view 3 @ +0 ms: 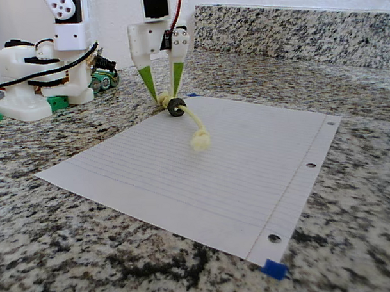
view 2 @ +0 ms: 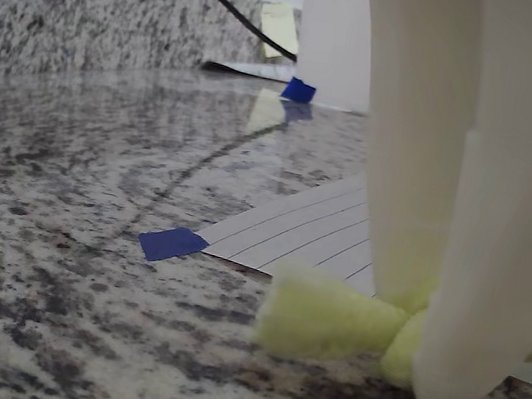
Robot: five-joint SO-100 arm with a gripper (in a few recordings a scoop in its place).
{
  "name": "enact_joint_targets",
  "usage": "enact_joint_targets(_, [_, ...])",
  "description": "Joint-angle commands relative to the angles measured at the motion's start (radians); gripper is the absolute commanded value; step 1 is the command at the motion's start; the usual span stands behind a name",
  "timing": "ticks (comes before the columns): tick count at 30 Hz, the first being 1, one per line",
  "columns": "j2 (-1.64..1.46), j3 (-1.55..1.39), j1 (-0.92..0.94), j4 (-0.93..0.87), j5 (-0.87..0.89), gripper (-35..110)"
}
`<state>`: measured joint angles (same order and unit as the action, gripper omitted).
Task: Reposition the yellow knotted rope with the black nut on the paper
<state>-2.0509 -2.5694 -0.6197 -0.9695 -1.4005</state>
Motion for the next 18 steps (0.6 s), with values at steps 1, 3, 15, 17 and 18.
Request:
enact_joint_targets(1, [0.015, 0.003, -0.008, 0.011, 0.006, 0])
enact_joint_targets(3, [0.011, 0.002, -0.005, 0.011, 0.006, 0])
enact_joint_targets(15, [-0.436, 0.003, 0.009, 0.025, 0.005, 0])
enact_joint_targets(17, [-0.525, 0.003, -0.003, 0.026, 0.005, 0])
enact_joint_targets(18, [-0.565, 0.003, -0.008, 0.031, 0.000, 0])
